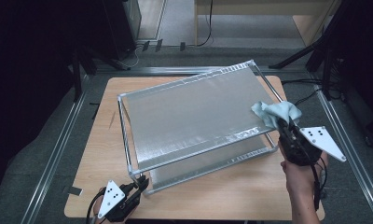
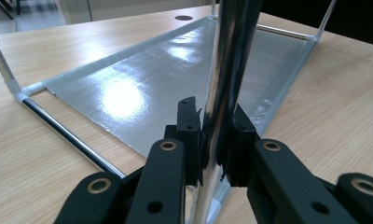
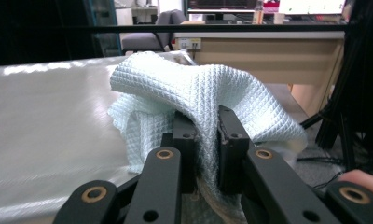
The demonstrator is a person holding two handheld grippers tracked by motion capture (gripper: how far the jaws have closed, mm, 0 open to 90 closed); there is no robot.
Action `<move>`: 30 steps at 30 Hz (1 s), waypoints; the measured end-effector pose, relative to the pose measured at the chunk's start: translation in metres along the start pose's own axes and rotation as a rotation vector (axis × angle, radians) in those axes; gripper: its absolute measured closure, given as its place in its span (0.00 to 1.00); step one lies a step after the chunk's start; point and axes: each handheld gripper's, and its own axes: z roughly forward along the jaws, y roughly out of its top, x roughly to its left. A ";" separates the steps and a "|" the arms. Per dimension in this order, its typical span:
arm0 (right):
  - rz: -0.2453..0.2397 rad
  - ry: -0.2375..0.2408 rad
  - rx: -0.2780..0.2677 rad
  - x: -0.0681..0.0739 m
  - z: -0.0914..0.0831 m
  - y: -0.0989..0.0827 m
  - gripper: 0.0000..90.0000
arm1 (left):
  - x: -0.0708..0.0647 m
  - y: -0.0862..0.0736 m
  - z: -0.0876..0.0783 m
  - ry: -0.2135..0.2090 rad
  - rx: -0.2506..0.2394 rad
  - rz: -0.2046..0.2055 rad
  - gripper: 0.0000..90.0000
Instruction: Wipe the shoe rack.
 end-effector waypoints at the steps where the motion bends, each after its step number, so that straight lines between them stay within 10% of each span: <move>1: -0.004 0.013 0.001 0.003 -0.001 -0.001 0.90 | 0.000 0.000 0.000 -0.005 0.002 0.003 0.89; 13: 0.004 0.147 0.007 0.055 -0.009 -0.011 0.90 | -0.027 0.001 0.008 -0.042 0.000 0.024 0.90; 30: -0.097 0.471 0.063 0.157 -0.040 -0.015 0.90 | -0.051 0.004 0.020 -0.105 -0.001 0.058 0.90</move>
